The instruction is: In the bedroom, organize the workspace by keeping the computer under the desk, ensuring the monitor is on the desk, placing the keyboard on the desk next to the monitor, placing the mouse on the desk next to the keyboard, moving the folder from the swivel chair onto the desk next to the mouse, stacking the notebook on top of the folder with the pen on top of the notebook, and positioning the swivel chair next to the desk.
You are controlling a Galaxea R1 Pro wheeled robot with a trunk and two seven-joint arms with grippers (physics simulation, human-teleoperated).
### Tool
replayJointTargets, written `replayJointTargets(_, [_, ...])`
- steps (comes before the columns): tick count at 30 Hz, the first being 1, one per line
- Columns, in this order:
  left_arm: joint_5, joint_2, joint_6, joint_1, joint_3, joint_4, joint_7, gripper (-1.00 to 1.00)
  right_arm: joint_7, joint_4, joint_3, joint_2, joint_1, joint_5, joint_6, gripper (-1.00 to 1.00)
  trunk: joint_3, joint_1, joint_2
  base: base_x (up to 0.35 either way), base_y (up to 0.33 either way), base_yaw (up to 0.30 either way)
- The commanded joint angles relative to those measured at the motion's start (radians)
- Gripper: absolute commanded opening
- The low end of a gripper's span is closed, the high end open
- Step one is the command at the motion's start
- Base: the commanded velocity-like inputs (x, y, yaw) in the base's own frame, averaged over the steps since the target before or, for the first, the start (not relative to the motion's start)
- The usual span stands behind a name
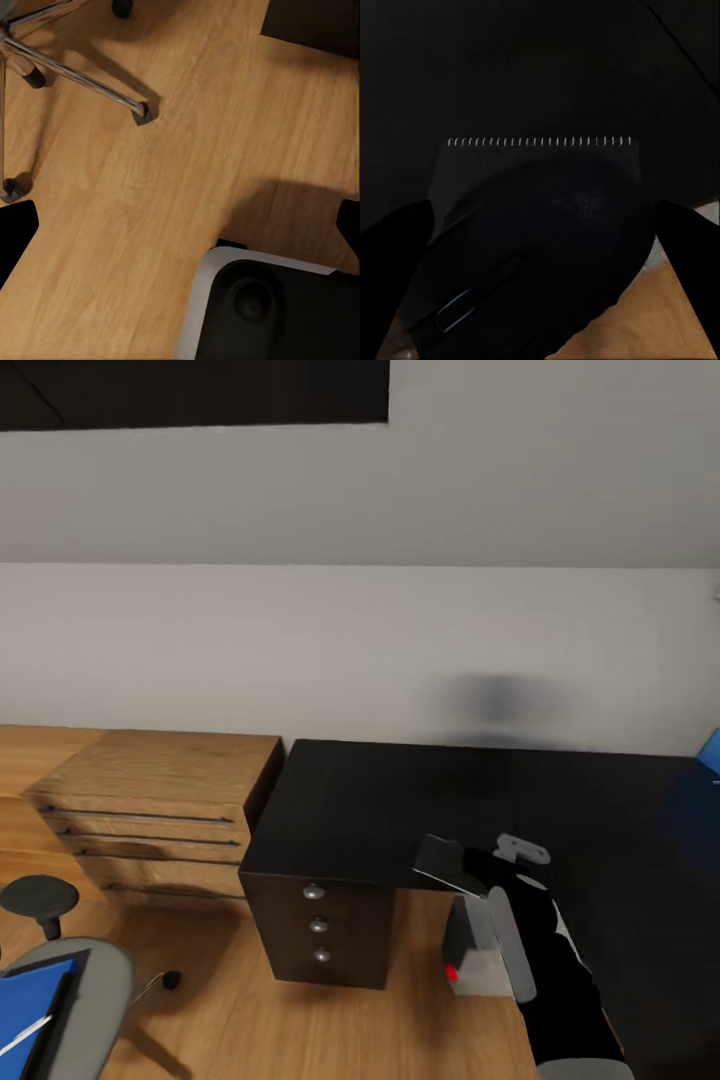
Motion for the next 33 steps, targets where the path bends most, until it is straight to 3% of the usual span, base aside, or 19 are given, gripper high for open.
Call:
replayJointTargets(1, [0.004, 0.0, 0.0, 0.001, 0.008, -0.002, -0.011, 1.0, -0.005, 0.0, -0.002, 0.001, -0.001, -0.012, 0.001, -1.0, -0.001, 0.0, -0.001, -0.001, -0.254, -0.113])
replayJointTargets(14, [0.005, 0.0, 0.001, 0.001, 0.009, -0.002, -0.006, 1.0, -0.005, 0.037, -0.006, 0.002, -0.001, -0.011, 0.001, -1.0, -0.001, 0.0, -0.001, 0.0, -0.045, -0.026])
replayJointTargets(21, [0.005, 0.0, 0.0, 0.001, 0.01, -0.002, -0.005, 1.0, -0.005, 0.052, -0.007, -0.001, -0.001, -0.01, 0.001, -1.0, -0.001, 0.0, -0.001, 0.0, 0.0, -0.218])
replayJointTargets(23, [0.005, 0.0, 0.0, 0.001, 0.009, -0.002, -0.005, 1.0, -0.004, 0.06, -0.007, -0.01, -0.001, -0.01, 0.001, -1.0, -0.001, 0.0, -0.001, 0.0, 0.0, -0.259])
replayJointTargets(26, [0.005, 0.0, 0.001, 0.001, 0.009, -0.002, -0.005, 1.0, 0.001, 0.076, -0.007, -0.054, -0.001, -0.015, 0.0, -1.0, -0.001, 0.0, -0.001, 0.0, 0.0, -0.265])
replayJointTargets(33, [0.004, -0.003, 0.0, 0.001, 0.008, -0.005, -0.006, 1.0, 0.003, 0.088, -0.007, -0.075, -0.001, -0.013, 0.0, -1.0, 0.0, 0.0, -0.001, 0.0, 0.0, -0.267])
